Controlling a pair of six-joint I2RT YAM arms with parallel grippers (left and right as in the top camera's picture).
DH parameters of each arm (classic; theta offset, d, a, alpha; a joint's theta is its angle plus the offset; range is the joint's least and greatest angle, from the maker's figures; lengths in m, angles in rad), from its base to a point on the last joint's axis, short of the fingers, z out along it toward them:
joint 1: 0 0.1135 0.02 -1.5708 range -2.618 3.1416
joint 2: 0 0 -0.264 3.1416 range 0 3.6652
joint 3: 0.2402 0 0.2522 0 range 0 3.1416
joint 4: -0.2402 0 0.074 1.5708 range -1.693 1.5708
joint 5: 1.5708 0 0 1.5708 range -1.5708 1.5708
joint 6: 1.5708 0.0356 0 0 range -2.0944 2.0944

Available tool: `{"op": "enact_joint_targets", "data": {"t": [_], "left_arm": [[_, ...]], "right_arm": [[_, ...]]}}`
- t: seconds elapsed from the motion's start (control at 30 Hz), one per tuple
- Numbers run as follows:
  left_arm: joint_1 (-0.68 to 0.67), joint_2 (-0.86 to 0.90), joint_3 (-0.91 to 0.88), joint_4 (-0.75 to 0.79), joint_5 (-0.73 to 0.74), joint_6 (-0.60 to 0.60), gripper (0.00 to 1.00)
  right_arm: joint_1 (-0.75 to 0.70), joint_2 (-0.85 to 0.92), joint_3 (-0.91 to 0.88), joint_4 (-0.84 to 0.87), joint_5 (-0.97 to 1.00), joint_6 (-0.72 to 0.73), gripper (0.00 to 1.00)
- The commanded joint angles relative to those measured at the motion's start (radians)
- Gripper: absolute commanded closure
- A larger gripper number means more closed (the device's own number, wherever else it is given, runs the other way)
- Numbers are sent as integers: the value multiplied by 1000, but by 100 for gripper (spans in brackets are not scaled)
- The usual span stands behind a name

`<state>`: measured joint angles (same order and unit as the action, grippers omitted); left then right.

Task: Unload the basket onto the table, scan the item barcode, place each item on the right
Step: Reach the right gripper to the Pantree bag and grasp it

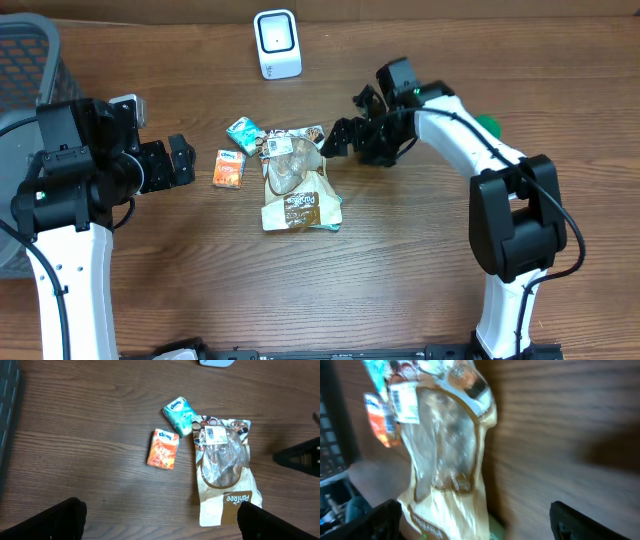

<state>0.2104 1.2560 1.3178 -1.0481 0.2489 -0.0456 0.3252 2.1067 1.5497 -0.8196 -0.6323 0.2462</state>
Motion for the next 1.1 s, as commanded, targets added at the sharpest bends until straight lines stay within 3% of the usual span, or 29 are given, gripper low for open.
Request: {"op": "enact_joint_targets", "data": {"t": [0.0, 0.43, 0.6, 0.8, 0.93, 1.0, 1.07], "left_arm": [[5, 1, 13, 1, -5, 8, 1], [5, 1, 13, 2, -5, 8, 0], [5, 1, 13, 2, -5, 8, 0], [5, 1, 13, 1, -5, 8, 0], [5, 1, 13, 1, -5, 8, 0], [5, 1, 13, 1, -5, 8, 0], [5, 1, 13, 1, -5, 8, 0]], "right_arm": [[17, -11, -61, 74, -85, 50, 7], [95, 14, -156, 287, -112, 136, 9], [115, 81, -156, 388, -54, 238, 12], [115, 172, -156, 484, -185, 251, 13], [115, 180, -156, 505, -262, 217, 26], [115, 180, -156, 504, -280, 217, 44], [115, 180, -156, 500, -296, 217, 55]]}}
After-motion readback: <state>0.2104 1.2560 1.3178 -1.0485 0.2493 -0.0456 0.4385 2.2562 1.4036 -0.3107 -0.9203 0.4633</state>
